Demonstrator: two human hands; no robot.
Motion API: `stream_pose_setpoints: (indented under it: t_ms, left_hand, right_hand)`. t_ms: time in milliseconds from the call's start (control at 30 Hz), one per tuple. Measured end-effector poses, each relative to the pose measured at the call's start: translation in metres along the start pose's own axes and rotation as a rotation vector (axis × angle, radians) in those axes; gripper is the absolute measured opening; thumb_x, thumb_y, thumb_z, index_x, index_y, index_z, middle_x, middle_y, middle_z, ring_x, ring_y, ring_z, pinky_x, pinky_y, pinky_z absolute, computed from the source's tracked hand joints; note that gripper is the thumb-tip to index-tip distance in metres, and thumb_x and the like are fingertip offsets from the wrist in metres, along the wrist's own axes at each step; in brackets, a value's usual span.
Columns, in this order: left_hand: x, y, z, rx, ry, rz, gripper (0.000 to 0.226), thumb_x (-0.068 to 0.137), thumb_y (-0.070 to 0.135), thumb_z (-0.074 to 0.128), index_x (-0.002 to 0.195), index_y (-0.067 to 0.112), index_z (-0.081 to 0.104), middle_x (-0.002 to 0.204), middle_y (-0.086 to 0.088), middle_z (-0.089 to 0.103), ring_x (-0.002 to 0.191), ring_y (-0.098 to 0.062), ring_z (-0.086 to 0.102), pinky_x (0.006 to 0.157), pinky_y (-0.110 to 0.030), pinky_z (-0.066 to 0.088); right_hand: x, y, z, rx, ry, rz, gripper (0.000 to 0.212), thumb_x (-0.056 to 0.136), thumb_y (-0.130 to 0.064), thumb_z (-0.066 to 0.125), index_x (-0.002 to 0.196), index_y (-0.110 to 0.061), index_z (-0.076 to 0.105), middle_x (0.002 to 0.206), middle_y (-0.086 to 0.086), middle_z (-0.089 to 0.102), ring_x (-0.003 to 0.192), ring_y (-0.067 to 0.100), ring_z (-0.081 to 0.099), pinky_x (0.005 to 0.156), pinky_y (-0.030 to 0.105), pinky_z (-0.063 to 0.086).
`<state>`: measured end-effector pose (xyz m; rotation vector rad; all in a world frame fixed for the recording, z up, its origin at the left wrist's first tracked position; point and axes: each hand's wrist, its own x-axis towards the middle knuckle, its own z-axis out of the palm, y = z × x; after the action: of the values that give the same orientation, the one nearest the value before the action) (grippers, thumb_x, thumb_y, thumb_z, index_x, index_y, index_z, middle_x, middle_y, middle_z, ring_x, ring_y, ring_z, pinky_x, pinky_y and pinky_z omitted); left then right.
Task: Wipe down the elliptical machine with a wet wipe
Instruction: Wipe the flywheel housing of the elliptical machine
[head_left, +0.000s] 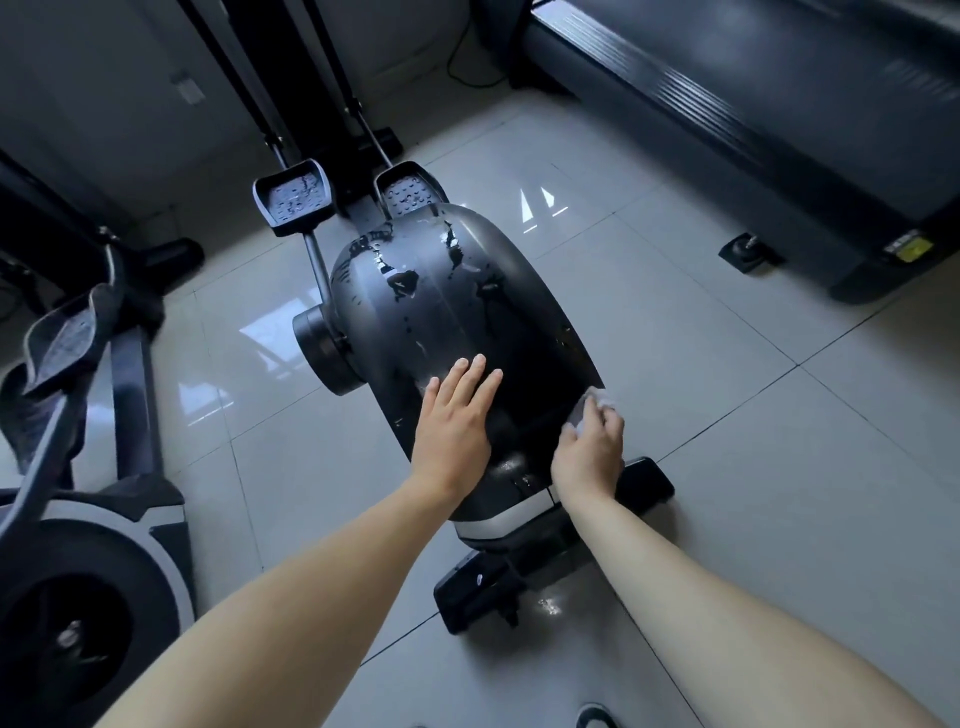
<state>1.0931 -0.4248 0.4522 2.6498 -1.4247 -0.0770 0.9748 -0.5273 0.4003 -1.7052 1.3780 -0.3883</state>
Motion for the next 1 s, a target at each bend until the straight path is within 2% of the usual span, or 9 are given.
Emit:
stream_pose_setpoints:
  t_ms: [100,167,300,433,567,700,833,900,1000]
  left_hand:
    - [0.011,0.002,-0.003,-0.019,0.104,-0.019,0.068,0.077,-0.009,0.061,0.14,0.019,0.06,0.151,-0.005,0.052,0.14,-0.03,0.044,0.111,-0.048,0.039]
    - [0.019,0.004,-0.005,-0.015,0.13,0.016,0.066,0.074,-0.008,0.062,0.135,0.018,0.064,0.144,-0.005,0.058,0.129,-0.032,0.051,0.102,-0.045,0.046]
    - [0.022,0.017,-0.003,0.095,0.013,0.072,0.079,0.082,0.001,0.06,0.155,0.024,0.041,0.167,-0.004,0.027,0.15,-0.031,0.027,0.116,-0.047,0.031]
    - [0.023,0.028,0.002,0.153,-0.068,0.002,0.081,0.093,0.005,0.051,0.162,0.028,0.017,0.172,-0.001,0.004,0.157,-0.029,0.004,0.126,-0.052,0.012]
    - [0.022,0.031,0.003,0.167,-0.067,-0.002,0.082,0.092,0.003,0.051,0.163,0.026,0.017,0.172,-0.003,0.005,0.157,-0.031,0.004,0.126,-0.054,0.011]
    - [0.021,0.03,0.008,0.167,-0.024,0.006,0.085,0.089,0.002,0.055,0.163,0.025,0.02,0.171,-0.004,0.01,0.157,-0.033,0.008,0.125,-0.056,0.013]
    - [0.022,0.031,0.01,0.171,-0.035,-0.002,0.085,0.09,0.005,0.056,0.163,0.026,0.018,0.171,-0.003,0.01,0.157,-0.034,0.009,0.125,-0.058,0.013]
    - [0.022,0.032,0.009,0.173,-0.048,-0.009,0.085,0.091,0.005,0.055,0.163,0.026,0.016,0.171,-0.003,0.008,0.157,-0.034,0.008,0.125,-0.058,0.012]
    - [0.023,0.033,0.006,0.188,-0.085,-0.008,0.084,0.092,0.005,0.052,0.163,0.026,0.012,0.172,-0.003,0.002,0.157,-0.034,0.003,0.125,-0.058,0.009]
  right_hand:
    - [0.009,-0.03,-0.004,-0.077,-0.046,-0.182,0.053,0.103,-0.01,0.046,0.154,-0.02,0.038,0.16,0.003,0.03,0.139,0.028,0.038,0.109,0.043,0.033]
    - [0.021,-0.046,-0.007,-0.178,-0.104,-0.274,0.054,0.104,-0.013,0.044,0.156,-0.024,0.034,0.163,-0.001,0.026,0.135,0.028,0.037,0.105,0.046,0.033]
    - [0.051,-0.058,-0.01,-0.258,-0.199,-0.285,0.055,0.107,-0.026,0.036,0.16,-0.028,0.023,0.168,-0.009,0.018,0.145,0.025,0.025,0.114,0.047,0.022]
    - [0.067,-0.042,-0.011,-0.082,-0.25,-0.042,0.054,0.108,-0.026,0.025,0.162,-0.027,0.019,0.17,-0.002,0.014,0.156,0.017,0.012,0.123,0.052,0.013]
    - [0.054,-0.014,-0.015,0.038,-0.215,0.169,0.052,0.108,-0.026,0.024,0.161,-0.023,0.024,0.168,0.002,0.024,0.154,0.023,0.022,0.124,0.053,0.015]
    - [0.057,-0.044,-0.016,0.045,-0.196,0.017,0.052,0.107,-0.026,0.025,0.159,-0.028,0.026,0.166,-0.003,0.025,0.15,0.022,0.027,0.123,0.053,0.014]
    - [0.071,-0.071,-0.005,0.025,-0.267,-0.129,0.054,0.108,-0.024,0.024,0.161,-0.035,0.022,0.168,-0.005,0.018,0.155,0.014,0.011,0.121,0.061,-0.003]
    - [0.073,-0.066,-0.003,0.008,-0.261,-0.113,0.054,0.107,-0.026,0.023,0.16,-0.037,0.021,0.168,-0.007,0.019,0.155,0.012,0.012,0.12,0.061,-0.003]
    - [0.066,-0.048,-0.011,0.023,-0.197,0.064,0.053,0.106,-0.027,0.022,0.159,-0.033,0.026,0.166,-0.006,0.027,0.152,0.017,0.025,0.121,0.056,0.008]
